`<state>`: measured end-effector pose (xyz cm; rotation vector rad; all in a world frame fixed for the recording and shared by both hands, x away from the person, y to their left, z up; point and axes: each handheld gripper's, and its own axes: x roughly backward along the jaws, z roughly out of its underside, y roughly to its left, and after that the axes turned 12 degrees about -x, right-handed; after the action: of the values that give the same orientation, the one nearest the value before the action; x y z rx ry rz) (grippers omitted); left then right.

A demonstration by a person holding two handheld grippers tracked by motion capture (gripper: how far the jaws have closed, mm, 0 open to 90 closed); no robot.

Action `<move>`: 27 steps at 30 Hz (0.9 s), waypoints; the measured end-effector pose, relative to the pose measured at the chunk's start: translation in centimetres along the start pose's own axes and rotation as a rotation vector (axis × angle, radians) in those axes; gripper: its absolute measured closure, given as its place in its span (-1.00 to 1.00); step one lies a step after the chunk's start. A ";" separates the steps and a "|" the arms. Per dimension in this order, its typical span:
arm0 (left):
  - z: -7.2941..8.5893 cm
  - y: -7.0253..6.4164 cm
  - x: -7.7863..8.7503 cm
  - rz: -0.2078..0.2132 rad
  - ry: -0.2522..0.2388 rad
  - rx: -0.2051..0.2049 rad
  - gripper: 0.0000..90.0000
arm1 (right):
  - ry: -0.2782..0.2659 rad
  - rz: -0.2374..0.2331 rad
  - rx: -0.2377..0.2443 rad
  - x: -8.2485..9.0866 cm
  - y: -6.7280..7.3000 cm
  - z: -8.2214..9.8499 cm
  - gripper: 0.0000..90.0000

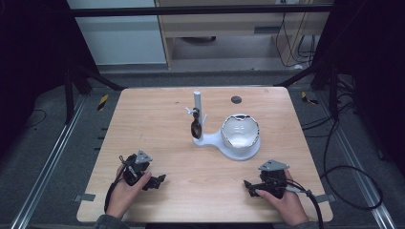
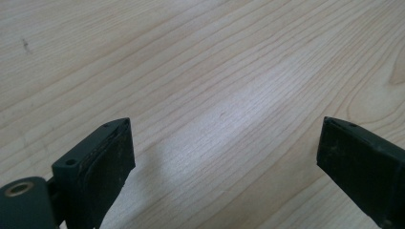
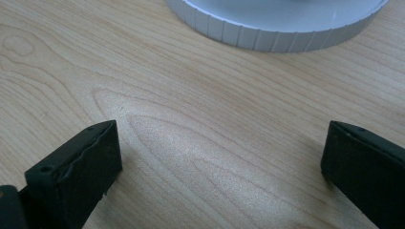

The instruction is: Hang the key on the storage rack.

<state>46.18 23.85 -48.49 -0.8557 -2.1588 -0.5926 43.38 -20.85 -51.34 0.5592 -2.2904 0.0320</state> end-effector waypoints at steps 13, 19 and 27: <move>2.5 1.4 0.2 -0.057 0.009 0.039 -0.90 | 0.000 0.000 0.000 0.0 0.0 0.0 -0.99; 2.9 2.1 0.3 -0.106 -0.036 0.042 -0.90 | 0.000 0.000 0.000 0.0 0.0 0.0 -0.99; 3.9 3.5 -0.1 -0.101 -0.043 0.088 -0.92 | 0.001 -0.001 0.001 0.0 0.0 0.0 -0.99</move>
<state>47.04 28.62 -50.51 -0.7217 -2.2598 -0.5290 43.40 -20.84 -51.34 0.5607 -2.2896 0.0330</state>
